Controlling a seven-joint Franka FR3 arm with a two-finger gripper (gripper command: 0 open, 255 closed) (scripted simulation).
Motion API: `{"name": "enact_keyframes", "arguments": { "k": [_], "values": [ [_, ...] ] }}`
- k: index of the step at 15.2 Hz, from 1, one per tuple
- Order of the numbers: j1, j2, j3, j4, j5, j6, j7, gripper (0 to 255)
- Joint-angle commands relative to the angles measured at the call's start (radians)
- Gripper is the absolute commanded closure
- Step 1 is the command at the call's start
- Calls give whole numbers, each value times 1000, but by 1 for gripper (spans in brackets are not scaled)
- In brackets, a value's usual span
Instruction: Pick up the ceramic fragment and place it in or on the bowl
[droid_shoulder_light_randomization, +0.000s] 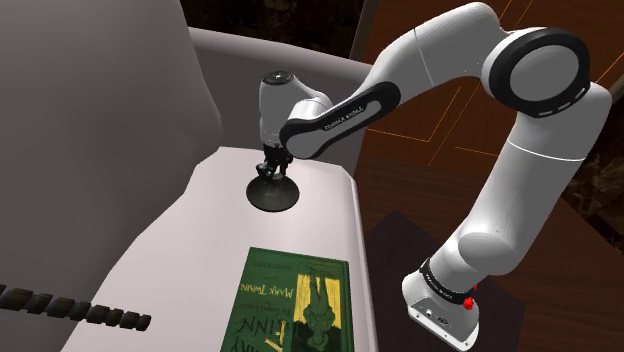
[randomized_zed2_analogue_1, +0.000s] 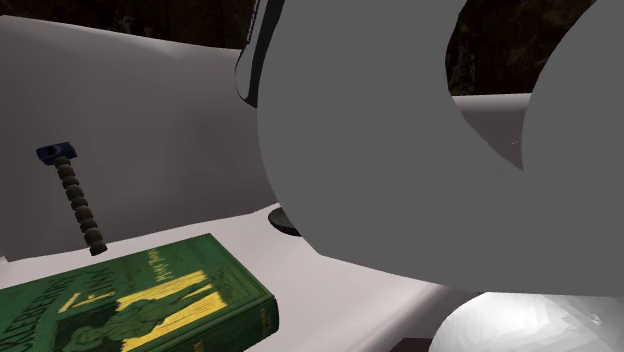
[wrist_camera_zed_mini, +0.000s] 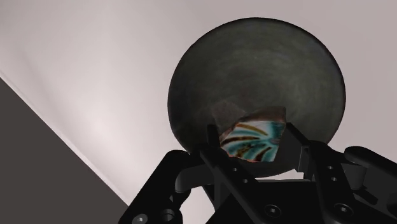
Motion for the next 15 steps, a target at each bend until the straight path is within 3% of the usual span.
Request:
{"name": "enact_keyframes", "arguments": {
  "k": [1, 7, 14, 15],
  "values": [
    [3, 21, -6, -4, -17, 22, 13, 255],
    [14, 79, -23, -14, -65, 81, 54, 255],
    [14, 79, -23, -14, -65, 81, 54, 255],
    [14, 79, -23, -14, -65, 81, 54, 0]
  ]
}}
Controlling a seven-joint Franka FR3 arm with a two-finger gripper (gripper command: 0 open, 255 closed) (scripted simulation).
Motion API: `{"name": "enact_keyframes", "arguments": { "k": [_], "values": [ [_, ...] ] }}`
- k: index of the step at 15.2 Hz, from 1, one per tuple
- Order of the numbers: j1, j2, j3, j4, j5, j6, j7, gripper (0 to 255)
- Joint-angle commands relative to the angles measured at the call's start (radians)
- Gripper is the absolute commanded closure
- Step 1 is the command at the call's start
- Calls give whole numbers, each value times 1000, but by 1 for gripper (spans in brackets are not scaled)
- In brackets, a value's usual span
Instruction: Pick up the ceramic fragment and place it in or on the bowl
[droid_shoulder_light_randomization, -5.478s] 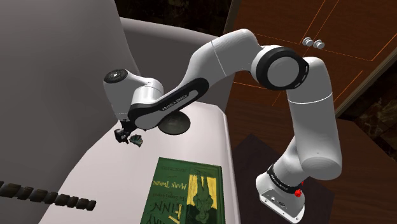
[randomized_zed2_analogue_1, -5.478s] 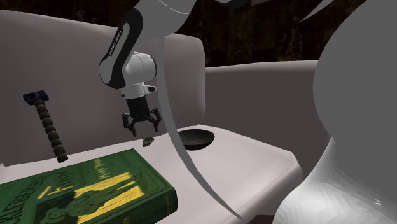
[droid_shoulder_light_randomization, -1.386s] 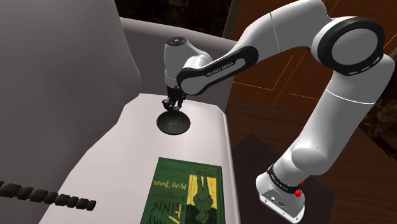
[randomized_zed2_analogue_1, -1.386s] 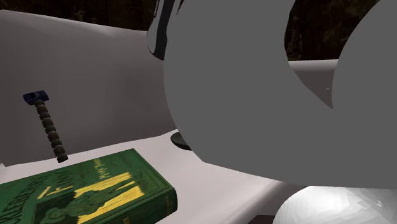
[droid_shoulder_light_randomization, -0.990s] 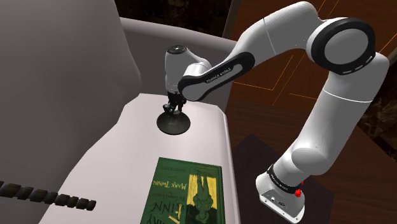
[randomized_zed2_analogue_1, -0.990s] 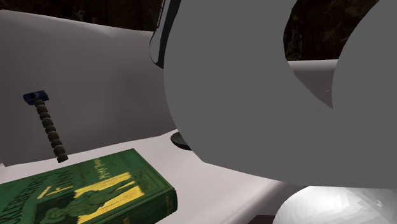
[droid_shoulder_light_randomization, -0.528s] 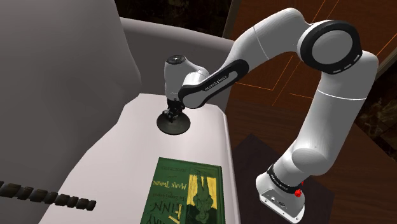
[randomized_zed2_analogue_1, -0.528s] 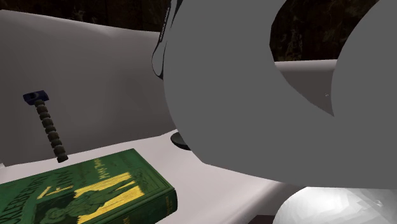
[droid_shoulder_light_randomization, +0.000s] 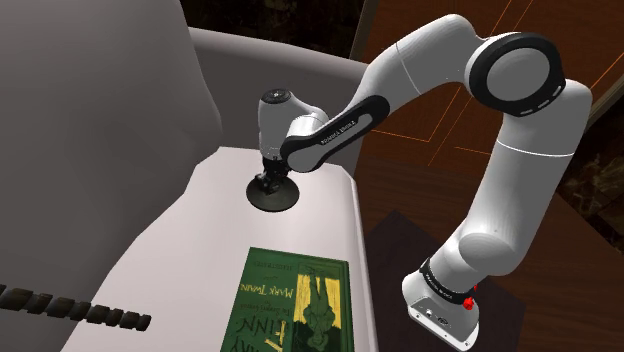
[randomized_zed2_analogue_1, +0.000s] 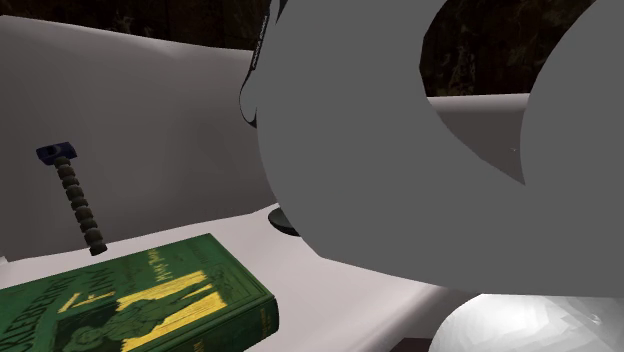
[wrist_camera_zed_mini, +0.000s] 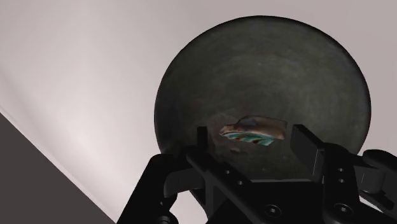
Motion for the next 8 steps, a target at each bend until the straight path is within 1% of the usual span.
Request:
{"name": "enact_keyframes", "arguments": {
  "k": [1, 5, 8],
  "values": [
    [0, 0, 0, 0, 0, 0, 0, 0],
    [0, 0, 0, 0, 0, 0, 0, 0],
    [-7, -73, 27, 13, 59, -77, -38, 0]
  ]
}}
